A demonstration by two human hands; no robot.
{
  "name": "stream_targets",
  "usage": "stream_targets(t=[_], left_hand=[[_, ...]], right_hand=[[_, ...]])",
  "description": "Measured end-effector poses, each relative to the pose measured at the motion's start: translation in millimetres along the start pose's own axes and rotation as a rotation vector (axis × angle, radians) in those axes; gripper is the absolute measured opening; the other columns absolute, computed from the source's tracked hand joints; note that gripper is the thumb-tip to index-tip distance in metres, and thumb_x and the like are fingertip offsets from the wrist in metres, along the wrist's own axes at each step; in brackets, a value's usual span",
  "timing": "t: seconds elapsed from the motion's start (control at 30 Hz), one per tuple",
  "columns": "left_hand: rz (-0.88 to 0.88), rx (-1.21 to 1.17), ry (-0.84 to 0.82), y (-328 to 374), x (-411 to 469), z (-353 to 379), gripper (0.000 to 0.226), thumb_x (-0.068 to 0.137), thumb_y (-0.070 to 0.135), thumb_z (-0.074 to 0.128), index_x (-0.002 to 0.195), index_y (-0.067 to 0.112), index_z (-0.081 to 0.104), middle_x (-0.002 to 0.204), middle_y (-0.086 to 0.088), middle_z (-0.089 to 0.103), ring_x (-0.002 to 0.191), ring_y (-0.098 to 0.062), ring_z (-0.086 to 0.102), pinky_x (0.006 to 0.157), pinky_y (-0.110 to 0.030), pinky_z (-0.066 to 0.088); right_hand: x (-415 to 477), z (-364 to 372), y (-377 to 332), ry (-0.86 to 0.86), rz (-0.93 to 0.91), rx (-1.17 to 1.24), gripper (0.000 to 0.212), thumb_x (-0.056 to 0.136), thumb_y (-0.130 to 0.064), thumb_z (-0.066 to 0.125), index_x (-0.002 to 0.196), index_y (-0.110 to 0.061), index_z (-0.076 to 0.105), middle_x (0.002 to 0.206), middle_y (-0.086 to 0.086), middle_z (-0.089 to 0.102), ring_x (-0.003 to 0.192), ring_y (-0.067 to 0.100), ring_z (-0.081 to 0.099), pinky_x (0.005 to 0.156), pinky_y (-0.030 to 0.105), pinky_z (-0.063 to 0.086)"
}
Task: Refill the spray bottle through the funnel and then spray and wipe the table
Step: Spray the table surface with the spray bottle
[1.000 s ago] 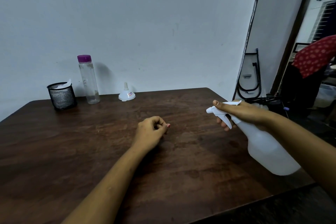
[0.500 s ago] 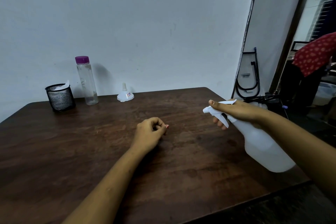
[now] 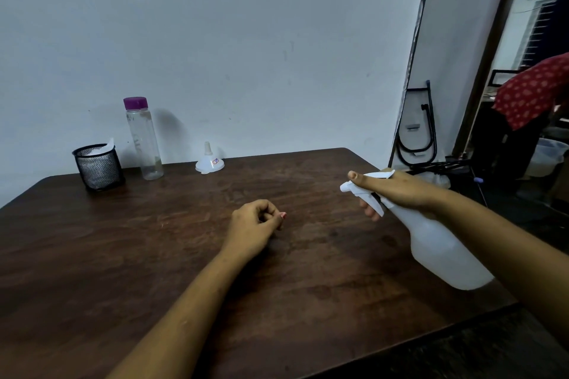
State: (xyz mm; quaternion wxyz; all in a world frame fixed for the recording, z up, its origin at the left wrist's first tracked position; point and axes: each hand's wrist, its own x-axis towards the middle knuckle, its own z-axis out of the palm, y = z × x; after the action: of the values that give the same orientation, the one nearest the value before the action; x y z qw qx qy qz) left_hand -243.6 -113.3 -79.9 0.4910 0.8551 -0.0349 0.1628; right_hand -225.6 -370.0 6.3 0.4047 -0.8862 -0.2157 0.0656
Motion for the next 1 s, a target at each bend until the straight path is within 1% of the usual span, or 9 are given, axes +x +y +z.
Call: stream_targets(t=[0.17,0.23,0.33,0.47,0.6,0.73,0.83,0.9,1.0], left_hand=[[-0.007,-0.001,0.002,1,2,0,0.02,0.084,0.016,0.067,0.064,0.016,0.062,0.06,0.003,0.068,0.058,-0.012,0.063,0.07,-0.034,0.054],[-0.007,0.0,0.002,3,3,0,0.021,0.084,0.015,0.066,0.063,0.017,0.062,0.06,0.003,0.067,0.06,-0.014,0.064,0.071,-0.035,0.054],[-0.003,0.006,-0.002,5,4,1,0.019,0.084,0.014,0.066,0.065,0.015,0.062,0.061,0.002,0.068,0.064,-0.02,0.066,0.071,-0.036,0.054],[-0.001,0.002,-0.009,6,3,3,0.019,0.084,0.014,0.066,0.065,0.015,0.062,0.062,0.001,0.068,0.063,-0.021,0.066,0.069,-0.033,0.053],[0.003,0.005,0.002,2,2,1,0.023,0.084,0.016,0.067,0.063,0.019,0.06,0.06,0.004,0.067,0.059,-0.012,0.062,0.066,-0.03,0.051],[0.003,0.018,0.002,1,2,1,0.023,0.084,0.016,0.067,0.062,0.019,0.06,0.059,0.005,0.067,0.059,-0.011,0.063,0.067,-0.032,0.052],[-0.004,0.019,0.003,1,2,2,0.021,0.084,0.016,0.066,0.063,0.018,0.061,0.059,0.004,0.068,0.058,-0.01,0.063,0.068,-0.034,0.054],[-0.005,0.018,-0.001,2,2,2,0.021,0.084,0.016,0.066,0.064,0.018,0.061,0.06,0.003,0.068,0.058,-0.009,0.063,0.068,-0.033,0.054],[-0.003,0.025,-0.006,2,1,2,0.021,0.084,0.016,0.066,0.063,0.018,0.061,0.061,0.002,0.069,0.062,-0.014,0.066,0.069,-0.035,0.054]], right_hand=[[1,5,0,0.036,-0.032,-0.011,0.041,0.092,-0.056,0.041,0.06,-0.05,0.066,0.059,-0.003,0.056,0.061,0.014,0.057,0.062,0.027,0.053],[0,3,-2,0.068,-0.037,-0.012,0.044,0.092,-0.056,0.042,0.055,-0.049,0.065,0.055,-0.008,0.058,0.059,0.012,0.06,0.062,0.025,0.053],[-1,-3,-3,0.075,-0.028,0.037,0.032,0.09,-0.056,0.041,0.078,-0.044,0.068,0.073,-0.001,0.069,0.067,0.01,0.068,0.063,0.022,0.056],[-1,4,-1,0.006,0.012,0.042,0.04,0.085,-0.061,0.044,0.097,-0.033,0.07,0.078,0.0,0.072,0.071,0.015,0.072,0.062,0.024,0.055],[2,9,-3,0.067,-0.027,0.006,0.036,0.087,-0.06,0.044,0.086,-0.039,0.073,0.068,-0.003,0.067,0.063,0.011,0.066,0.058,0.022,0.053],[3,10,-4,0.097,-0.031,-0.007,0.042,0.091,-0.056,0.046,0.055,-0.048,0.066,0.059,-0.001,0.057,0.056,0.012,0.058,0.056,0.024,0.053],[3,6,-5,0.081,-0.037,0.019,0.031,0.088,-0.06,0.042,0.086,-0.047,0.07,0.073,0.006,0.066,0.064,0.01,0.064,0.057,0.019,0.053],[3,3,-4,0.037,-0.019,0.018,0.043,0.09,-0.059,0.038,0.11,-0.034,0.067,0.087,0.007,0.072,0.077,0.012,0.07,0.063,0.017,0.054],[3,6,-1,0.023,-0.011,0.031,0.052,0.085,-0.062,0.042,0.11,-0.027,0.07,0.083,0.006,0.073,0.077,0.018,0.072,0.068,0.025,0.057]])
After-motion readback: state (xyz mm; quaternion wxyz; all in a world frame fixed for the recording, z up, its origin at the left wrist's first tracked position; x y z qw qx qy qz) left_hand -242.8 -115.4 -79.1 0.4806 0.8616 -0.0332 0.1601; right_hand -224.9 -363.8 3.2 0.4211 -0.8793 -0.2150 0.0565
